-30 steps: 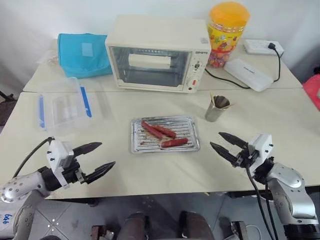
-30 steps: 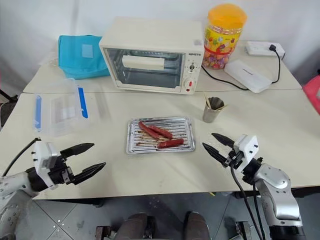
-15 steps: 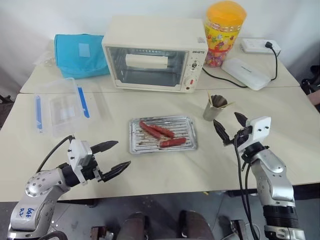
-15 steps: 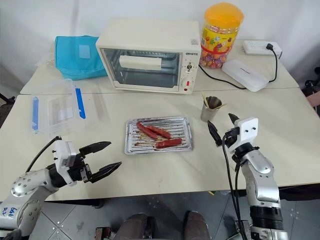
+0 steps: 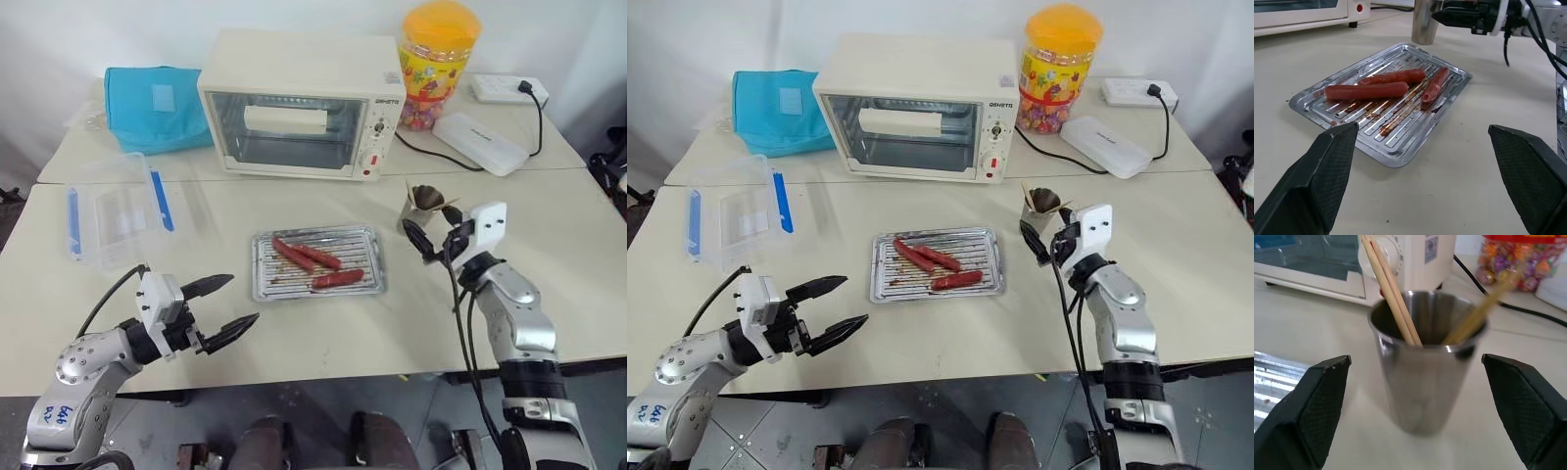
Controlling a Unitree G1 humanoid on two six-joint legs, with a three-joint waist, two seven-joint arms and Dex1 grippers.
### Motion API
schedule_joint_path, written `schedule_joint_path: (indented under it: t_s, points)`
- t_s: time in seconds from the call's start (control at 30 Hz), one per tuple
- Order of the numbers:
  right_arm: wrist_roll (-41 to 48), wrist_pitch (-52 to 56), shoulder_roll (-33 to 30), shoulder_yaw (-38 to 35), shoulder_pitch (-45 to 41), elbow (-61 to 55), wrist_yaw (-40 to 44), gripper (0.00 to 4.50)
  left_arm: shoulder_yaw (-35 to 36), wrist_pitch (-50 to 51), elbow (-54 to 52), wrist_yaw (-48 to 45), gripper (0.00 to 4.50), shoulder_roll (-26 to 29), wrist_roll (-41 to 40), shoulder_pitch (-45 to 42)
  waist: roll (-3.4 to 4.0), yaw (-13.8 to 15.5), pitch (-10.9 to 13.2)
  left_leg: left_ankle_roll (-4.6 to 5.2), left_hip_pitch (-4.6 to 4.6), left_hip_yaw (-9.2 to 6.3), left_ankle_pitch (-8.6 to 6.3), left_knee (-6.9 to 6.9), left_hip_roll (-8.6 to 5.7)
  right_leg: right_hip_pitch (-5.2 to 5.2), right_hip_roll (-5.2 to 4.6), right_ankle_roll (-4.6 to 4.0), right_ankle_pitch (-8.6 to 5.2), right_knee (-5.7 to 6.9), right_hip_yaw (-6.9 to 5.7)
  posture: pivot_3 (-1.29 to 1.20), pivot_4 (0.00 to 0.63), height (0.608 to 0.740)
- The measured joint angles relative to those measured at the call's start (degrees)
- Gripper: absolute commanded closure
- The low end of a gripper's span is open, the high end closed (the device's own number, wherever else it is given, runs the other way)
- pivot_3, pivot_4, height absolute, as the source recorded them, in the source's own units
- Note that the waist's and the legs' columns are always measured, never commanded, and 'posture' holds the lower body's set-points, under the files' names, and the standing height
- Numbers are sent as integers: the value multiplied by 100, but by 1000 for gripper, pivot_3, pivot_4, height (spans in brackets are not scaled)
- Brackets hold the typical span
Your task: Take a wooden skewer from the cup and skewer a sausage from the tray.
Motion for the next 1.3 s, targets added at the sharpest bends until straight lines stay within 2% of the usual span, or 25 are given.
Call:
schedule_joint_path:
  t_s: [0.27, 0.43, 0.97, 1.07, 1.13, 1.17, 1.3]
  points:
    - [-192, -311, -1, 56, -555, 785, 219, 24, 31, 20, -16, 264, 0, -173, -119, -232, 1, 1, 0, 1, -2, -2, 1, 2, 0, 0, 0, 0, 0, 1, 0, 0, 150, 740]
    - [-202, -362, -40, 60, -942, 1195, 429, 24, 72, -1, -22, 230, 0, -65, -92, -251, 2, -61, 1, 1, -2, -6, 0, 0, 1, -1, 0, 0, 0, 4, -5, 0, 150, 740]
    - [-199, -403, -3, 59, -1270, 1563, 796, 24, 73, -19, -26, 275, 0, -83, -18, -120, 4, -122, 2, 1, -3, -10, 0, -1, 2, -1, 0, 0, 0, 6, -5, 0, 150, 740]
    - [-197, -412, 8, 59, -1272, 1583, 809, 605, 73, -19, -27, 290, 0, -83, -17, -90, 4, -124, 3, 1, -3, -11, 0, -1, 1, -1, 0, 0, 0, 5, -5, 0, 150, 740]
    - [-195, -432, 12, 59, -1272, 1584, 813, 1280, 73, -19, -34, 296, 0, -83, -17, -82, 4, -125, 3, 1, -3, -11, 0, -1, 2, -1, 0, 0, 0, 6, -5, 0, 150, 740]
    - [-195, -443, 12, 59, -1272, 1584, 813, 1421, 73, -19, -40, 297, 0, -83, -17, -73, 5, -125, 3, 1, -3, -11, 1, -1, 2, -1, 0, 0, 0, 6, -5, 0, 150, 740]
    - [-195, -449, 12, 59, -1271, 1583, 813, 1422, 73, -19, -49, 303, 0, -83, -15, -56, 5, -124, 3, 1, -3, -10, 0, -1, 1, -1, 0, 0, 0, 5, -5, 0, 150, 740]
